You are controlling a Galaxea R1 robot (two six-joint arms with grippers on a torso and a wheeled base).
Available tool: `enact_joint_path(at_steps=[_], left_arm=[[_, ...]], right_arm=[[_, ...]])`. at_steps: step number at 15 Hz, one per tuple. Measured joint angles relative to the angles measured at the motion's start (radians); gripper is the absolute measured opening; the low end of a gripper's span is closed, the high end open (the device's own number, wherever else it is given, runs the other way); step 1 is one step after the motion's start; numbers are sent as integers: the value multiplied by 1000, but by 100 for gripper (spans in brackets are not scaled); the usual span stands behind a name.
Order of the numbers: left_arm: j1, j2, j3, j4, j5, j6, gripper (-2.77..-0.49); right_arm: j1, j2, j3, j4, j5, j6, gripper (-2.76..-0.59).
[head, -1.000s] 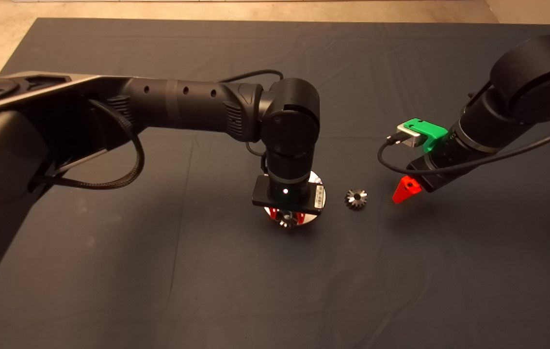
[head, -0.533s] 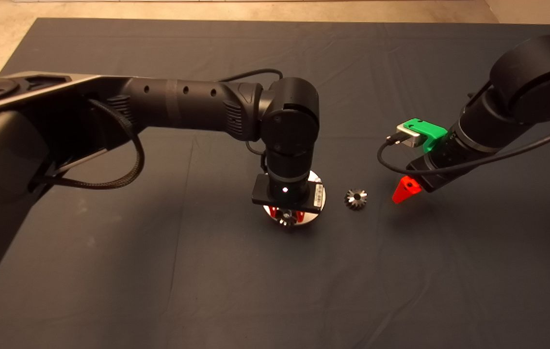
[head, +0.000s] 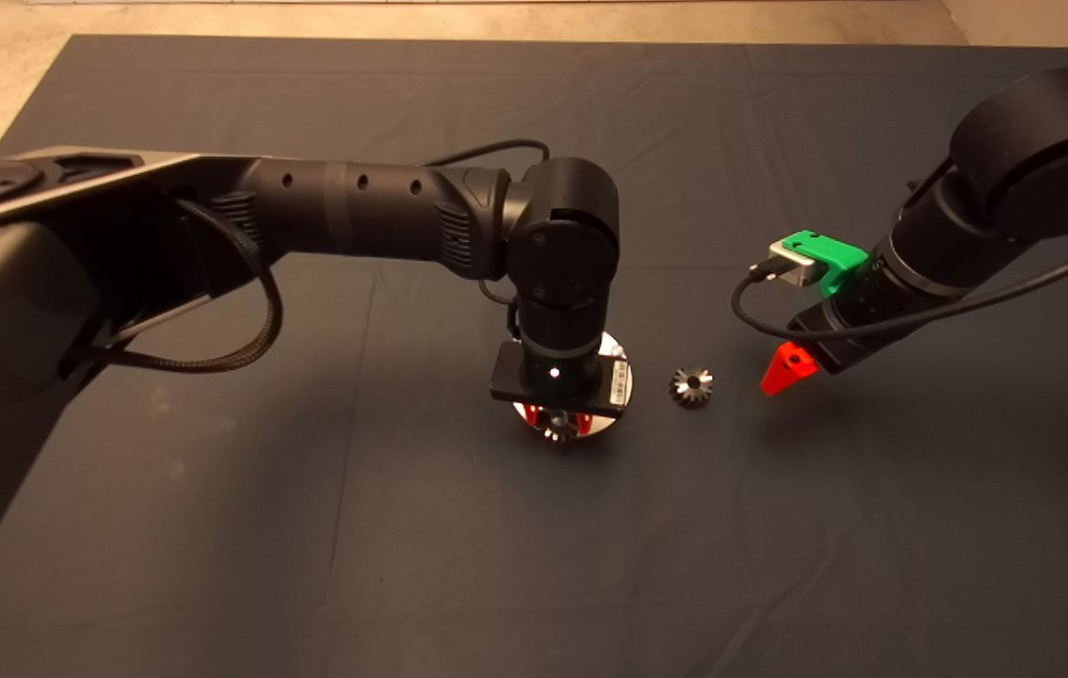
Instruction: Install three planetary gears onto the carrier pins
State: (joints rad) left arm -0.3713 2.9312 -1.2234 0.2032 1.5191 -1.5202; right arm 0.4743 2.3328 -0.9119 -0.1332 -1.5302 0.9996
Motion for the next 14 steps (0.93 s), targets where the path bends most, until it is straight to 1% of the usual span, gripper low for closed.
enact_joint_path(at_steps=[7, 9, 14], left_arm=[[0, 1, -8, 1, -2, 1, -235], [0, 9, -20, 0, 2, 1, -235], [0, 11, -23, 0, -2, 4, -235]], right_arm=[[0, 0, 0, 0, 0, 0, -59], [0, 4, 0, 0, 0, 0, -59], [0, 51, 0, 0, 0, 0, -59]])
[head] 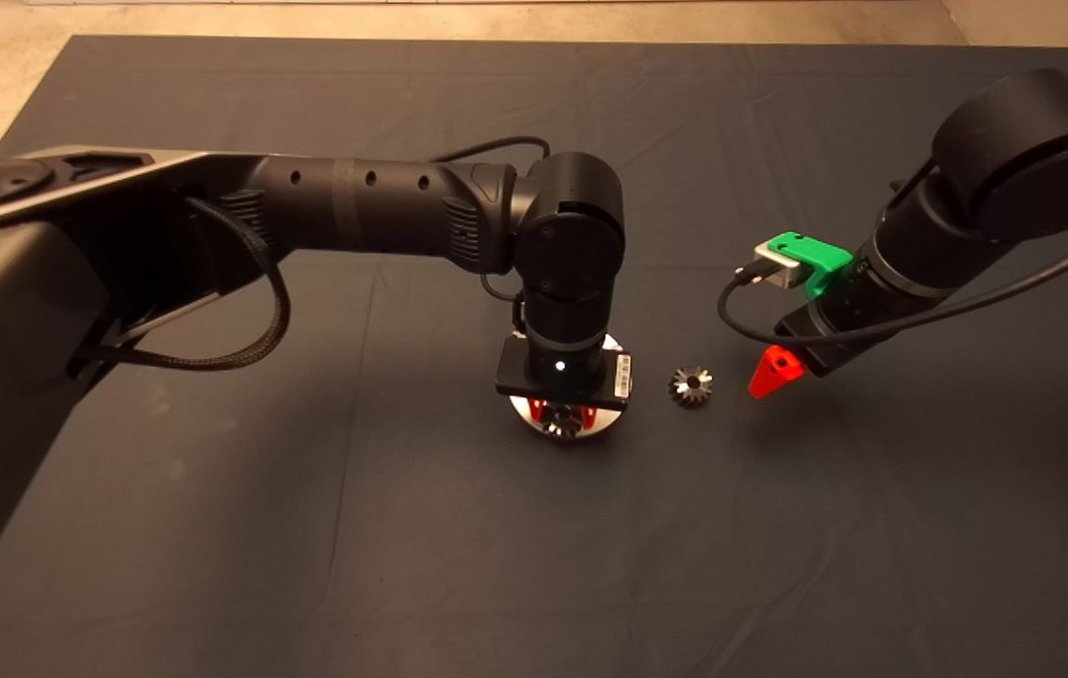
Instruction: Install three planetary gears onto the carrier pins
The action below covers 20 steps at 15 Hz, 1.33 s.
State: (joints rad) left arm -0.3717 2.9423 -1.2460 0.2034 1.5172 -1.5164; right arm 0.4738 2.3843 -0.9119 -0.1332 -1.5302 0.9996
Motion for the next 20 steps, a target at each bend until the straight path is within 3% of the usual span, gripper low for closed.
enact_joint_path(at_steps=[4, 7, 20], left_arm=[[0, 0, 0, 0, -7, 16, -235], [0, 0, 0, 0, -33, 18, -235], [0, 0, -5, -1, -37, 19, -235]], right_arm=[[0, 15, 0, 0, 0, 0, -59], [0, 15, -1, 0, 0, 0, -59], [0, 12, -2, 0, 0, 0, -59]])
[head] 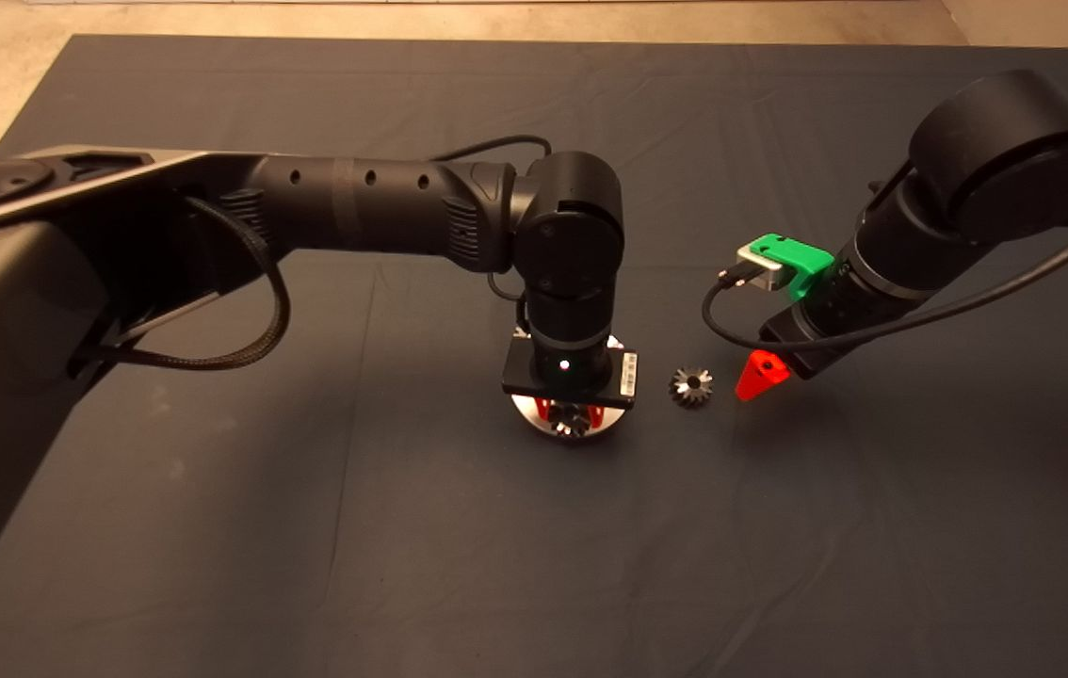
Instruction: Install three planetary gears onto the carrier pins
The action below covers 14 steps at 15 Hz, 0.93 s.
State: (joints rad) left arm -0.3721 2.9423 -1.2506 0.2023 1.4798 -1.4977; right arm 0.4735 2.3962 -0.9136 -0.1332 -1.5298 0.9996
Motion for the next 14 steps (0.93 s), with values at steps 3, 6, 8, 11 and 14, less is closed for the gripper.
enact_joint_path(at_steps=[3, 6, 8, 11, 14], left_arm=[[-2, 0, -7, -4, -2, 0, -235], [-3, 0, -16, 0, -4, 1, -236], [-3, 0, -20, -2, -6, 4, -235], [-3, 0, -24, -4, -6, 4, -235], [-3, 1, -24, -7, 8, 4, -236]], right_arm=[[0, -7, 0, 0, -1, 0, -59], [0, -11, 0, 0, 0, 0, -59], [0, -11, 0, 0, 0, 0, -59], [0, -18, 0, 0, 0, 0, -59], [0, -23, 0, 0, -1, 0, -59]])
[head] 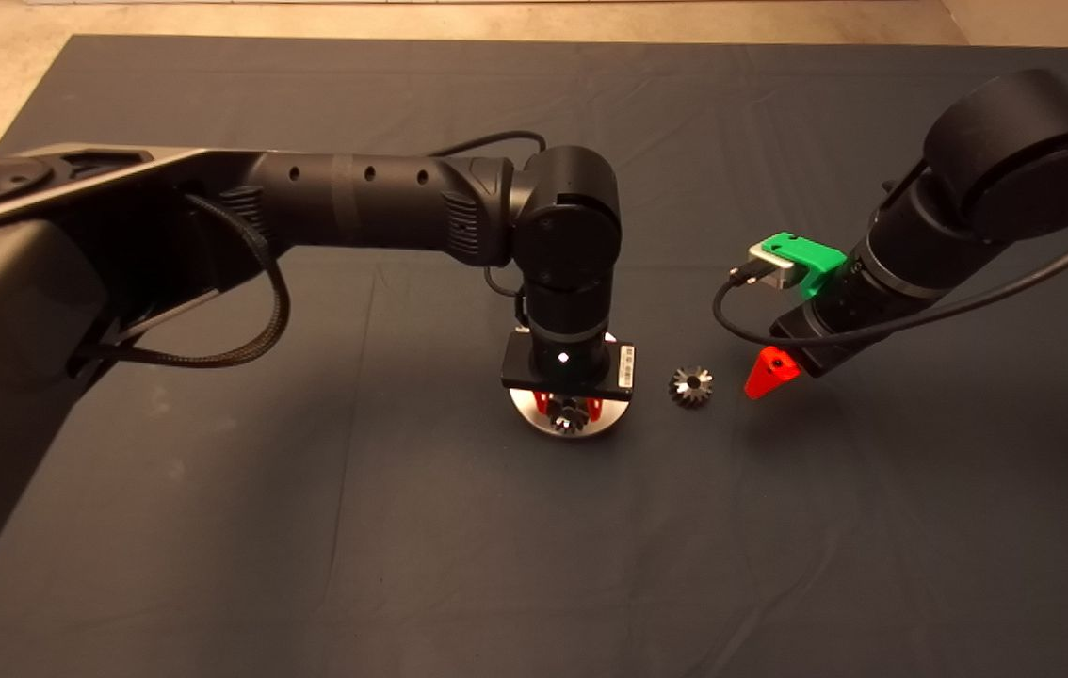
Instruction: Install three planetary gears onto the carrier pins
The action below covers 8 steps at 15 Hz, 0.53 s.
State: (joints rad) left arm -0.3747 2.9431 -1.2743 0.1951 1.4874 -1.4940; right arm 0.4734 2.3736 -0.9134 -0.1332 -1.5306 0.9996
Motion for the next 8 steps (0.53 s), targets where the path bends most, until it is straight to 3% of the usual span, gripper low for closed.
enact_joint_path(at_steps=[1, 8], left_arm=[[0, 2, 0, -1, 11, 0, -236], [0, 1, 9, -1, 23, -15, -236]], right_arm=[[0, 0, 0, 0, 0, 0, -59], [0, -3, 0, 0, 0, 0, -59]])
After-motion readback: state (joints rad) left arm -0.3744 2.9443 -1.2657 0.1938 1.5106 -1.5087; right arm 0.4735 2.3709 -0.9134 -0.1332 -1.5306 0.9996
